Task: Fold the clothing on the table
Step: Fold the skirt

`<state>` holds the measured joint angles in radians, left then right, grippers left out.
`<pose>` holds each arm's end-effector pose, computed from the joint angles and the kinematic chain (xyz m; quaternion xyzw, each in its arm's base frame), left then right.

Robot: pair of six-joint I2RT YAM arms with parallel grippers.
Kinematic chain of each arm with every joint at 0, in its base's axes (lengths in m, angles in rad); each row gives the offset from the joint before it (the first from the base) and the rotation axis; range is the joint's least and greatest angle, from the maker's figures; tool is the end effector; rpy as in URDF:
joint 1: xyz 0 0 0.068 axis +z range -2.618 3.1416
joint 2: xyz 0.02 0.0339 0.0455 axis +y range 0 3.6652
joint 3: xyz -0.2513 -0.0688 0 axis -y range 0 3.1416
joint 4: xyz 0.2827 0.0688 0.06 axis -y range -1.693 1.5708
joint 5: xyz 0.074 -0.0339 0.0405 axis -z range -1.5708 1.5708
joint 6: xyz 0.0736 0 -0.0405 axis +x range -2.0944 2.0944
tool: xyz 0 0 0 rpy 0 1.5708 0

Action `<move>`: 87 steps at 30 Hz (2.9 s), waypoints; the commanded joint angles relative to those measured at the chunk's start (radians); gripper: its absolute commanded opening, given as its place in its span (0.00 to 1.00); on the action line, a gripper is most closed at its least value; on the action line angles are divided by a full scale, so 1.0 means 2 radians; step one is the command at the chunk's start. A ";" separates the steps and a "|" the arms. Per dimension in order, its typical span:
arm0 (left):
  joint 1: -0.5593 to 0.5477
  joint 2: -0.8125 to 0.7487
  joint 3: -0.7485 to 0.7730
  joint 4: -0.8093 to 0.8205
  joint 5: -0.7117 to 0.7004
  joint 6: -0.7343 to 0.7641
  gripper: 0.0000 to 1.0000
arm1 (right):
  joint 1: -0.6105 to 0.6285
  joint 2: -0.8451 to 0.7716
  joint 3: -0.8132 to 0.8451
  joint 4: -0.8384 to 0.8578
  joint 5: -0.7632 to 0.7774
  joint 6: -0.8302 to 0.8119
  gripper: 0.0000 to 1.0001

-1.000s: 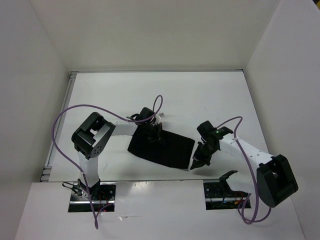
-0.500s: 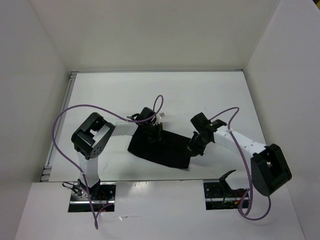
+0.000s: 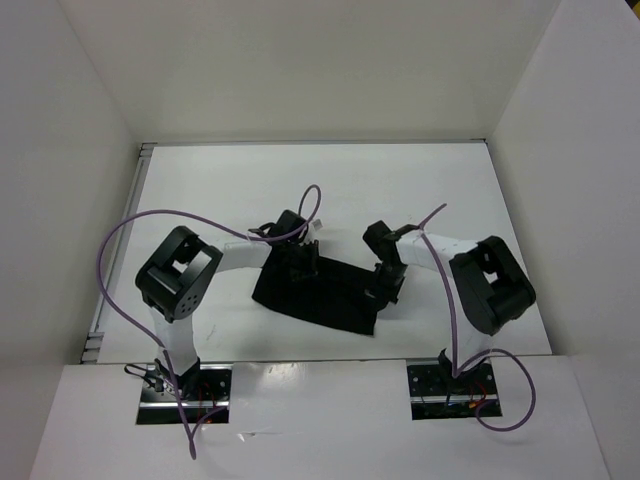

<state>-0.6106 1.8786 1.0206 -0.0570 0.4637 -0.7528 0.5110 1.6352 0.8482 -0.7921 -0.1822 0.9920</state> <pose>0.3184 -0.2630 0.0675 0.0084 0.9243 -0.3664 0.1063 0.2351 0.1471 0.0600 -0.2376 -0.9671 -0.0636 0.0651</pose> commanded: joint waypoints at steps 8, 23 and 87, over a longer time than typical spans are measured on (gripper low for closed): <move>0.061 0.074 0.133 -0.041 -0.040 0.045 0.00 | -0.033 0.131 0.207 0.020 0.165 -0.070 0.02; 0.107 -0.004 0.158 -0.045 -0.003 0.054 0.08 | -0.052 0.071 0.190 0.029 0.144 -0.155 0.60; 0.013 -0.104 0.030 -0.152 -0.079 0.012 0.08 | -0.074 0.114 0.185 0.115 0.004 -0.200 0.00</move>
<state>-0.5808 1.7424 1.0363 -0.3412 0.3122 -0.7151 0.3611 1.9057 1.2167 -0.5529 -0.1955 0.6102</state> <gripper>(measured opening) 0.081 0.015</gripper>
